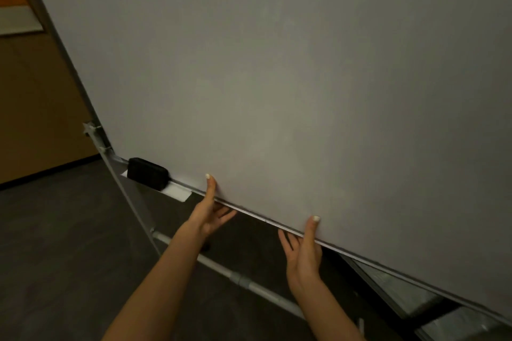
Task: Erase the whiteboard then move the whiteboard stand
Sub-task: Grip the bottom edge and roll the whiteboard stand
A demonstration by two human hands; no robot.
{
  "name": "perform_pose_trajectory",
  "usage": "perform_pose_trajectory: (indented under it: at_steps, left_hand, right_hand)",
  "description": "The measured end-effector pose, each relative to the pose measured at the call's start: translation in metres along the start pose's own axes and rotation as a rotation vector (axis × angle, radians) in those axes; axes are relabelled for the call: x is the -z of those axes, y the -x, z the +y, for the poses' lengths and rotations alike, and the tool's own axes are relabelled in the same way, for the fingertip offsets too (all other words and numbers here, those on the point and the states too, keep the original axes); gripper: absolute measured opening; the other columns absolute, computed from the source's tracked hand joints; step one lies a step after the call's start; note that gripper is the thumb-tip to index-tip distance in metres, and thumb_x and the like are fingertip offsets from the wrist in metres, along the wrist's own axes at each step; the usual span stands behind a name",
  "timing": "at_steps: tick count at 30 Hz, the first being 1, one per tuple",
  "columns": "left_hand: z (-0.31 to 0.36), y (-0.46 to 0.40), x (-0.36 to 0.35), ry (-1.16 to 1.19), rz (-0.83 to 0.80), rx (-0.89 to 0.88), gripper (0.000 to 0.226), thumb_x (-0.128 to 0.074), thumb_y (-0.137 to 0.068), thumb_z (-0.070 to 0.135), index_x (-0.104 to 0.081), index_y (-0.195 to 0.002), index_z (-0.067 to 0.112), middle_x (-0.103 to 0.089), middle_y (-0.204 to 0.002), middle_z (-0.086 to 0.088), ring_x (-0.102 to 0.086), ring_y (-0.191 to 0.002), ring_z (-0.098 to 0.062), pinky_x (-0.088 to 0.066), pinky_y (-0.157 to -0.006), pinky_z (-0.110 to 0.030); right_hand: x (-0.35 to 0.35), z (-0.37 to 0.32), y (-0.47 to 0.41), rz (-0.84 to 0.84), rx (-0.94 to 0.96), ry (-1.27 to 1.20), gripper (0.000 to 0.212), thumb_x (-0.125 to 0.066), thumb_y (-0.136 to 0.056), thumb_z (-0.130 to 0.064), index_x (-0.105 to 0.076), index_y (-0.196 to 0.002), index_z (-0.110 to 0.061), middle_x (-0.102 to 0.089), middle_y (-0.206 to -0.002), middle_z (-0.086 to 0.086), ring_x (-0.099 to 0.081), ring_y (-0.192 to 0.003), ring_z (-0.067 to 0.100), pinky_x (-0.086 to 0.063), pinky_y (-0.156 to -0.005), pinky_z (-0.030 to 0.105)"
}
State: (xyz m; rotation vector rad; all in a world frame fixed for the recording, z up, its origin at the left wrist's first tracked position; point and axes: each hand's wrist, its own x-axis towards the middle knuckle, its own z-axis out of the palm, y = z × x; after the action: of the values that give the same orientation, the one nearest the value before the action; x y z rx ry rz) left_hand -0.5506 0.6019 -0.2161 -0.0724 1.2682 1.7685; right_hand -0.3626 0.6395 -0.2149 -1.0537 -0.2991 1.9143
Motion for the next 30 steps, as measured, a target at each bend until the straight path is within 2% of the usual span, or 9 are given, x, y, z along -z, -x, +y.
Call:
perform_pose_trajectory:
  at_steps: [5,9,13,18,21,24,26,28,30]
  left_hand:
    - [0.036,-0.041,0.019,0.003,0.012,-0.035,0.058,-0.050,-0.082,0.060,-0.044,-0.114,0.012,-0.051,-0.121,-0.016,-0.055,-0.105,-0.031,-0.047,-0.090,-0.044]
    - [0.066,-0.076,0.034,0.019,0.023,-0.062,0.061,-0.053,-0.080,0.060,-0.043,-0.117,0.013,-0.052,-0.122,-0.016,-0.056,-0.107,-0.033,-0.049,-0.087,-0.045]
    - [0.097,-0.103,0.043,0.026,0.027,-0.089,0.047,-0.053,-0.083,0.055,-0.051,-0.100,0.011,-0.055,-0.113,-0.014,-0.058,-0.106,-0.032,-0.051,-0.085,-0.044]
    - [0.141,-0.142,0.058,0.030,0.071,-0.107,0.038,-0.053,-0.087,0.048,-0.051,-0.093,0.010,-0.056,-0.109,-0.013,-0.057,-0.107,-0.032,-0.051,-0.083,-0.045]
    - [0.164,-0.168,0.067,0.069,0.078,-0.126,0.035,-0.053,-0.089,0.045,-0.052,-0.093,0.010,-0.059,-0.101,-0.010,-0.058,-0.103,-0.031,-0.050,-0.081,-0.044]
    - [0.191,-0.196,0.077,0.083,0.093,-0.145,0.033,-0.053,-0.089,0.042,-0.053,-0.091,0.009,-0.061,-0.093,-0.008,-0.060,-0.092,-0.027,-0.049,-0.089,-0.049]
    - [0.204,-0.212,0.083,0.080,0.111,-0.158,0.035,-0.054,-0.088,0.042,-0.054,-0.093,0.007,-0.062,-0.093,-0.010,-0.062,-0.089,-0.025,-0.049,-0.092,-0.050]
    - [0.215,-0.224,0.088,0.090,0.124,-0.177,0.042,-0.056,-0.086,0.044,-0.054,-0.101,0.004,-0.063,-0.097,-0.011,-0.063,-0.090,-0.025,-0.051,-0.089,-0.047]
    - [0.228,-0.239,0.096,0.090,0.125,-0.186,0.059,-0.058,-0.076,0.049,-0.052,-0.114,0.004,-0.062,-0.103,-0.011,-0.063,-0.095,-0.026,-0.053,-0.084,-0.043]
  right_hand:
    - [-0.046,0.024,-0.031,-0.023,-0.025,0.038,0.067,-0.060,-0.081,-0.045,-0.041,-0.135,-0.011,-0.050,-0.132,0.015,-0.049,-0.124,0.035,-0.051,-0.088,0.041]
    - [-0.085,0.046,-0.068,-0.071,-0.005,0.083,0.083,-0.065,-0.061,-0.055,-0.045,-0.129,-0.013,-0.053,-0.130,0.016,-0.055,-0.114,0.032,-0.059,-0.076,0.036]
    - [-0.121,0.068,-0.105,-0.086,0.032,0.149,0.091,-0.060,-0.064,-0.058,-0.039,-0.140,-0.012,-0.052,-0.135,0.014,-0.057,-0.110,0.031,-0.049,-0.093,0.039]
    - [-0.178,0.094,-0.144,-0.079,0.072,0.258,0.097,-0.057,-0.062,-0.065,-0.038,-0.142,-0.014,-0.050,-0.139,0.013,-0.057,-0.112,0.031,-0.045,-0.102,0.042]
    - [-0.213,0.108,-0.166,-0.122,0.098,0.302,0.090,-0.054,-0.067,-0.065,-0.038,-0.141,-0.016,-0.051,-0.138,0.013,-0.059,-0.106,0.028,-0.045,-0.103,0.044]
    - [-0.249,0.124,-0.188,-0.140,0.107,0.348,0.085,-0.052,-0.071,-0.065,-0.039,-0.140,-0.018,-0.053,-0.135,0.013,-0.062,-0.100,0.025,-0.050,-0.097,0.042]
    - [-0.272,0.133,-0.198,-0.140,0.117,0.376,0.084,-0.051,-0.072,-0.066,-0.041,-0.140,-0.017,-0.056,-0.132,0.012,-0.064,-0.097,0.023,-0.056,-0.085,0.037]
    - [-0.291,0.140,-0.207,-0.140,0.110,0.382,0.084,-0.051,-0.071,-0.066,-0.043,-0.138,-0.016,-0.058,-0.129,0.013,-0.066,-0.096,0.024,-0.058,-0.073,0.033]
    - [-0.310,0.149,-0.217,-0.152,0.094,0.401,0.083,-0.050,-0.071,-0.066,-0.043,-0.137,-0.017,-0.057,-0.129,0.013,-0.064,-0.100,0.027,-0.057,-0.072,0.034]
